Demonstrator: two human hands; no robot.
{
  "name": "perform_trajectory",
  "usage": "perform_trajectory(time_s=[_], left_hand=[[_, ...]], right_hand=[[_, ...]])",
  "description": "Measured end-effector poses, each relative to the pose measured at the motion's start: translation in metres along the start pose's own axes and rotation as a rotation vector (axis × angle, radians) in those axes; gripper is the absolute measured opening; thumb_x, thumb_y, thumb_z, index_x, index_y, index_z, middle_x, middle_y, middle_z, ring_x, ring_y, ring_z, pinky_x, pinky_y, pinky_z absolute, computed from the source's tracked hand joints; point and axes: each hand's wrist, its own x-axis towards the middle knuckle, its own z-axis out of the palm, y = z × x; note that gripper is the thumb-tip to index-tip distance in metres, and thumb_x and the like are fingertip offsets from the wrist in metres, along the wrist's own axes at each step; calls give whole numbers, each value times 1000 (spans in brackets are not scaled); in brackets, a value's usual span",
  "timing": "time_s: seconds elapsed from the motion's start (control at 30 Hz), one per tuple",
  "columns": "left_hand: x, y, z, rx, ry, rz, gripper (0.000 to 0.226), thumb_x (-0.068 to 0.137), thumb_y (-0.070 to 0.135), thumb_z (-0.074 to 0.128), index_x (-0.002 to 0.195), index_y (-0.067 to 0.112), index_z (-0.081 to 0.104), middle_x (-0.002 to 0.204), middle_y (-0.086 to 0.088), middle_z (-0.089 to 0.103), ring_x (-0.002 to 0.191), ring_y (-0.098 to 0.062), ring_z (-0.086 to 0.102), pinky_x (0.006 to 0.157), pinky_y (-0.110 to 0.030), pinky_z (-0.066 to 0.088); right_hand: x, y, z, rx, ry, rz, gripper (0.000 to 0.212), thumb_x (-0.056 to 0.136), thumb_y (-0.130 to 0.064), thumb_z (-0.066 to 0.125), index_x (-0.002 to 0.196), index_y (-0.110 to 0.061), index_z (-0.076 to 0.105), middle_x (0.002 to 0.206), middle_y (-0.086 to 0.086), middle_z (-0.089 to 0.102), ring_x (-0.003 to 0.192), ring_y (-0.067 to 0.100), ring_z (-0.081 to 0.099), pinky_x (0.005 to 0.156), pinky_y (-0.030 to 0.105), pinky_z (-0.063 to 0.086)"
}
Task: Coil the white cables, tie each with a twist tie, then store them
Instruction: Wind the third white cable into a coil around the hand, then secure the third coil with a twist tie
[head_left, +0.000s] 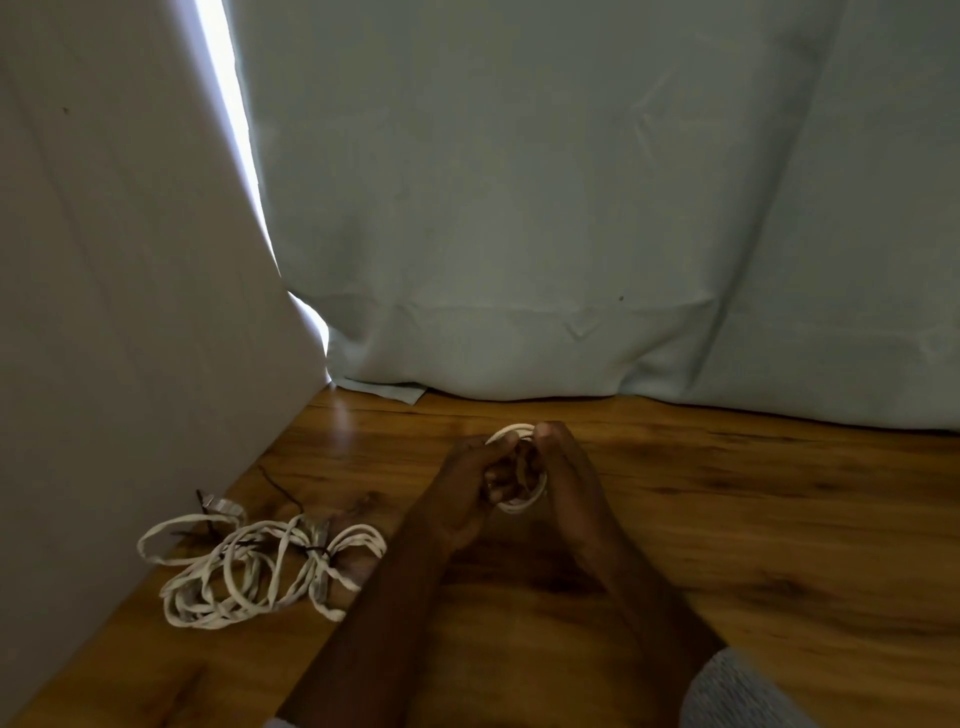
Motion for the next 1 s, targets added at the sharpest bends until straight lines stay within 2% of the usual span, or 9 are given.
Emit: perform_trajectory(time_s=[0.07,0.17,0.27,0.37,0.47,0.6,0.7,0.83,1.0], left_hand=[[-7,4,8,104,154,54,45,95,43,53,63,15,70,50,1,57,41,-9,51,49,-23,40],[-19,15,8,180,393,125,70,84,68,50,80,2,72,78,-21,72,70,-29,72,66,-39,56],[-35,36,-9,158,597,190,51,100,36,53,52,34,73,73,-17,68,67,-25,65,70,-39,52],[-51,59,-44,197,747,246,39,93,19,59,56,17,71,68,-12,66,68,-27,63,67,-39,48],[-69,92,-84,197,866,323,29,85,21,62,60,11,70,61,-9,63,58,-22,59,61,-36,46],[-84,134,-117,147,933,386,41,90,20,58,51,12,51,41,0,36,32,-14,32,47,-25,36],[-90,146,-135,247,987,390,39,92,20,58,56,9,51,40,2,35,29,-12,33,42,-23,37],[-91,147,-149,278,1049,386,39,93,19,60,56,9,51,41,2,37,27,-11,37,39,-20,35],[-86,142,-152,297,1053,377,41,93,20,61,53,10,54,39,2,41,30,-11,41,44,-24,39]], right_hand=[[-3,-6,9,-45,-11,-43,32,109,-36,35,99,-18,60,88,12,66,77,26,63,68,38,51],[-5,-16,25,-77,-62,-91,32,109,-35,33,97,-19,58,86,6,66,78,25,64,64,36,51],[-3,-25,46,-17,-222,-85,30,108,-34,39,98,-17,62,89,3,68,82,24,66,69,39,53],[5,-35,78,54,-307,-7,38,106,-38,40,106,-13,69,100,8,72,91,23,69,78,38,54],[22,-41,118,4,-219,6,33,106,-32,45,89,-20,72,86,0,74,75,8,67,69,28,52],[47,-41,162,-348,-322,-141,17,90,-18,65,77,-21,76,78,-4,74,78,14,69,79,34,55],[48,-41,190,-563,-495,-77,10,85,-21,71,77,-20,77,82,-6,72,85,12,66,84,31,53],[36,-41,214,-771,-634,-81,29,88,-33,72,109,-14,70,107,2,69,92,15,63,78,31,53],[23,-44,233,-912,-598,-91,28,98,-16,60,124,-6,60,126,12,62,115,26,61,98,36,51]])
